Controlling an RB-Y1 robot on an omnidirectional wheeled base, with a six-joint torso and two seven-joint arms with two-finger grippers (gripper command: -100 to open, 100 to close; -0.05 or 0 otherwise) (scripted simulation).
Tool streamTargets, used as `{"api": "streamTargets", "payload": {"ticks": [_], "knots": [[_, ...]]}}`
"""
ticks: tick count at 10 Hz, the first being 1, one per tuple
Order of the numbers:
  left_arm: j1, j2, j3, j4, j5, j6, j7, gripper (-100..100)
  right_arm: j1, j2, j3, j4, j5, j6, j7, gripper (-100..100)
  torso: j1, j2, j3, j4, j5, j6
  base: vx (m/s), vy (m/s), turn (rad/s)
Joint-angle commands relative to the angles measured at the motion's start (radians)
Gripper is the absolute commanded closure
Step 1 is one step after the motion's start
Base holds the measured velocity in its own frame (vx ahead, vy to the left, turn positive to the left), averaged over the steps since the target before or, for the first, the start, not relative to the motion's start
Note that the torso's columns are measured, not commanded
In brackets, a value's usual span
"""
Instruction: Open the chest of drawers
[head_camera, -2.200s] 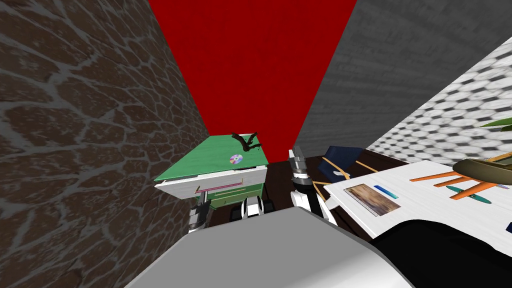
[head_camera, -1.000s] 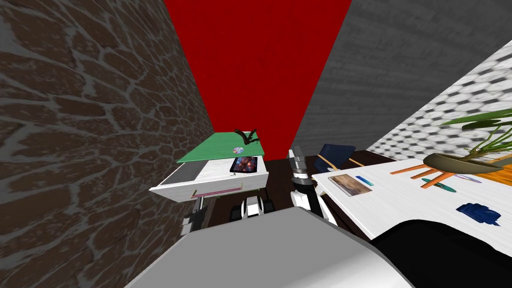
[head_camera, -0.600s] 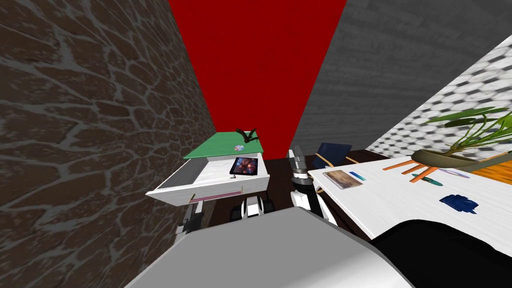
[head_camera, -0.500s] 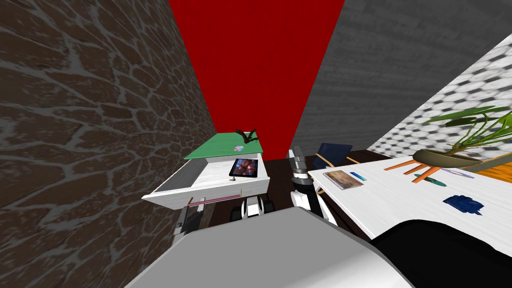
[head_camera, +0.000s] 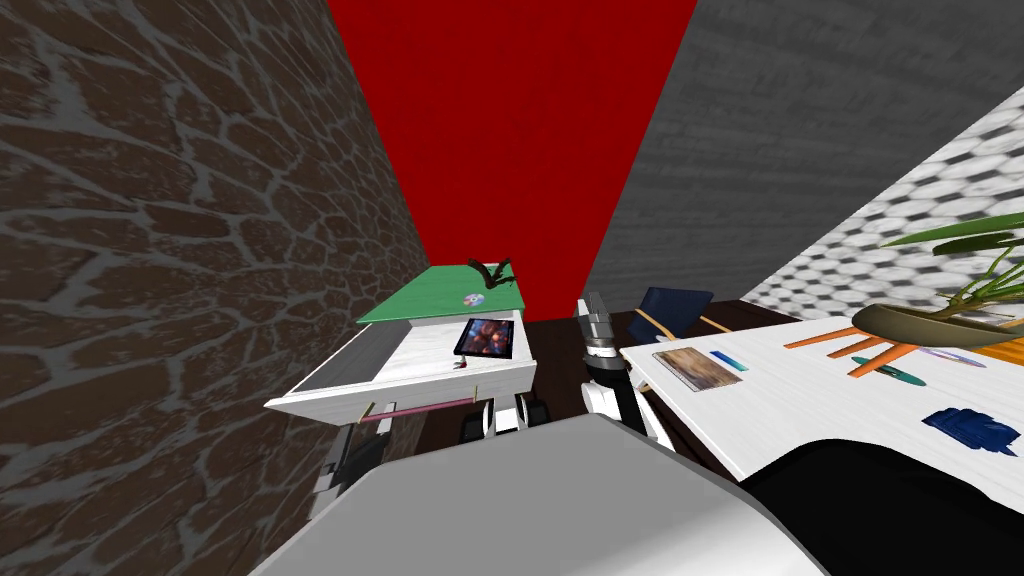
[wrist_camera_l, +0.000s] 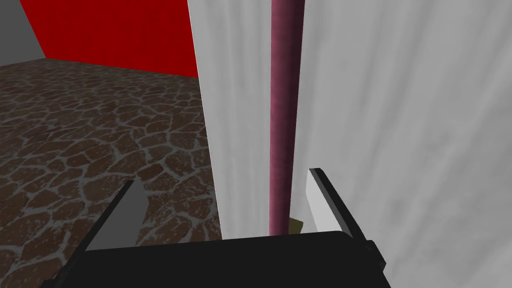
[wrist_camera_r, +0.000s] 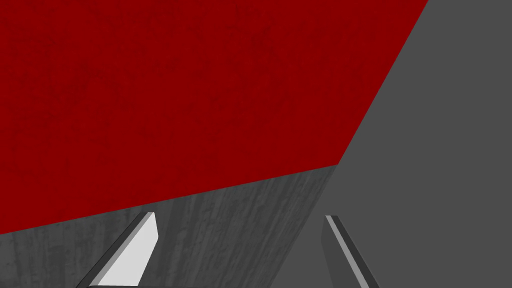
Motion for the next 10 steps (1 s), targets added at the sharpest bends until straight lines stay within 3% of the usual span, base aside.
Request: {"api": "streamTargets", "payload": {"ticks": [1, 3, 4, 5, 10], "knots": [[0.050, 0.028, 0.013, -0.068, 0.017, 0.020, 0.031, -100, 0.000, 0.000, 0.000, 0.000, 0.000, 0.000, 0.000, 0, 0.000, 0.000, 0.000, 0.000, 0.000, 0.000, 0.048, -0.047, 0.016], [0.070, 0.039, 0.017, -0.096, 0.023, 0.027, 0.042, -100, 0.000, 0.000, 0.000, 0.000, 0.000, 0.000, 0.000, 0, -0.002, 0.001, 0.000, 0.001, -0.002, 0.000, 0.026, -0.025, 0.007], [0.061, 0.033, 0.014, -0.074, 0.020, 0.027, 0.036, -100, 0.000, 0.000, 0.000, 0.000, 0.000, 0.000, 0.000, 0, -0.004, 0.003, 0.000, 0.003, -0.004, 0.000, 0.013, -0.006, 0.007], [0.064, 0.034, 0.015, -0.075, 0.020, 0.030, 0.037, 0, 0.000, 0.000, 0.000, 0.000, 0.000, 0.000, 0.000, 0, -0.004, 0.002, 0.000, 0.002, -0.003, 0.000, 0.000, 0.000, 0.000], [0.066, 0.034, 0.015, -0.070, 0.020, 0.035, 0.036, 0, 0.000, 0.000, 0.000, 0.000, 0.000, 0.000, 0.000, 0, -0.001, -0.001, -0.001, 0.000, -0.001, 0.000, 0.000, 0.000, 0.000]]}}
